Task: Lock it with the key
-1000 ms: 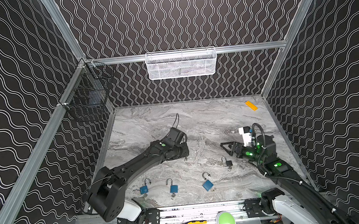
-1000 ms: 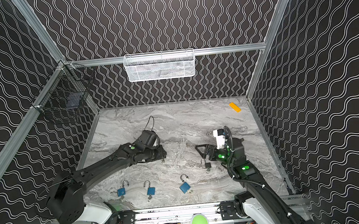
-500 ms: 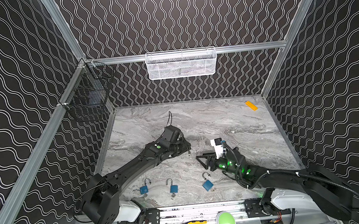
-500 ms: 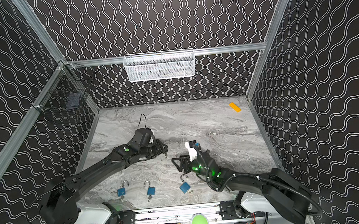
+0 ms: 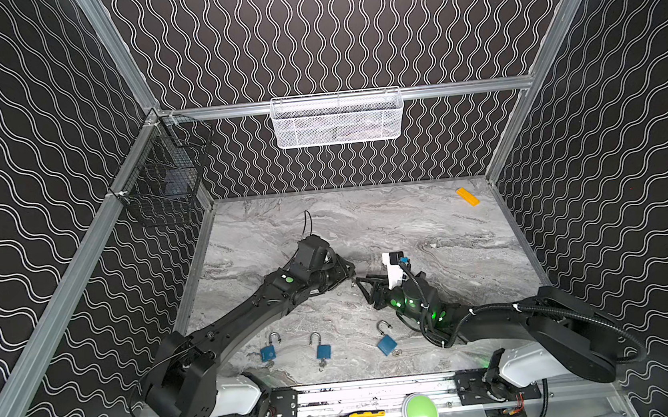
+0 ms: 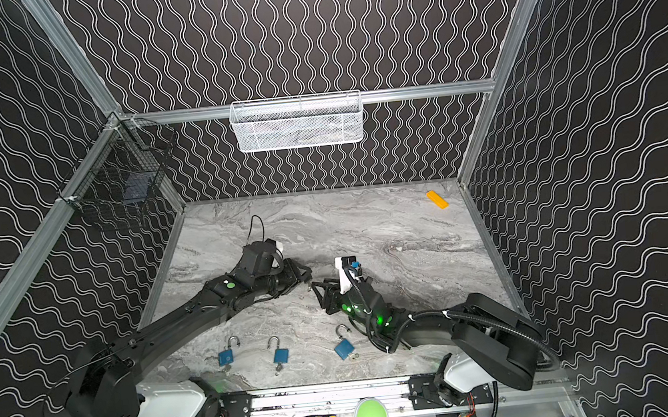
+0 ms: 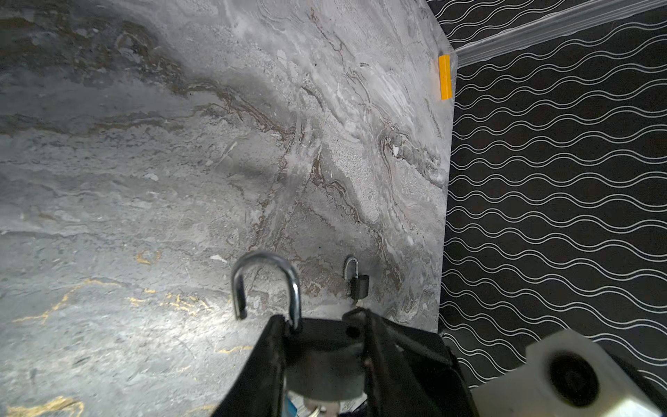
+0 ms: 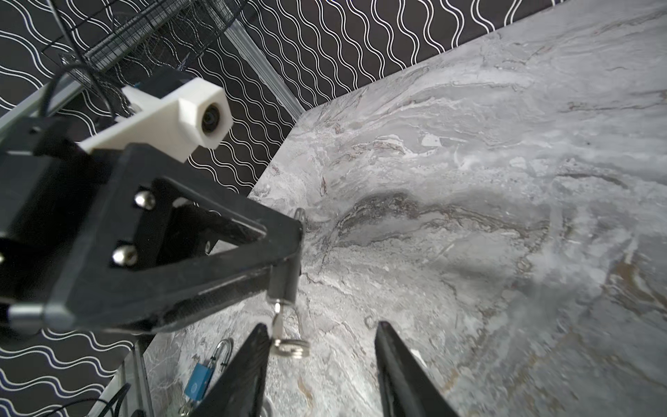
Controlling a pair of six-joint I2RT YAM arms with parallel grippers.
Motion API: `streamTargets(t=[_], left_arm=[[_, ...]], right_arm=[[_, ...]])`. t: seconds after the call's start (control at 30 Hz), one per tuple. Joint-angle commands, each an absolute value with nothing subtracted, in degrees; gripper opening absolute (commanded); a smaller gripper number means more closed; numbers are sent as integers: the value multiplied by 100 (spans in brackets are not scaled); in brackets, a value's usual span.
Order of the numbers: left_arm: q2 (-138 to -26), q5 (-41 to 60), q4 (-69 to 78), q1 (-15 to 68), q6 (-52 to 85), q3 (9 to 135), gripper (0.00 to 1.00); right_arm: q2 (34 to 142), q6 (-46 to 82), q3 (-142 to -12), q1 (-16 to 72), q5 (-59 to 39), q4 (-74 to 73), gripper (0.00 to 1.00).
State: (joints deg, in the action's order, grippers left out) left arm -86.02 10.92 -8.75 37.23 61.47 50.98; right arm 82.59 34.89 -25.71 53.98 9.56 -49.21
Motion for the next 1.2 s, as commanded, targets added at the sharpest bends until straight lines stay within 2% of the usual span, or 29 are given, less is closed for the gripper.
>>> streamTargets(t=[0.0,0.53,0.83,1.17], left_arm=[[-8567,1165,-545,3709,6242,5054,24],[-8491,1356,-240,3614,6389,4820,22],[-8534,1397,-165,3611,6401,4826,23],[-8538,1481,-70,3592,6400,4801,22]], right_arm=[[8354,3445,-2654,5439,1045,-5358,48],[8807,3239,-3071,5515,1090,-5336,39],[9016,3185,-3254,5511,1055,-5319,26],[9098,3214,-3243,5502,1002,-5505,23]])
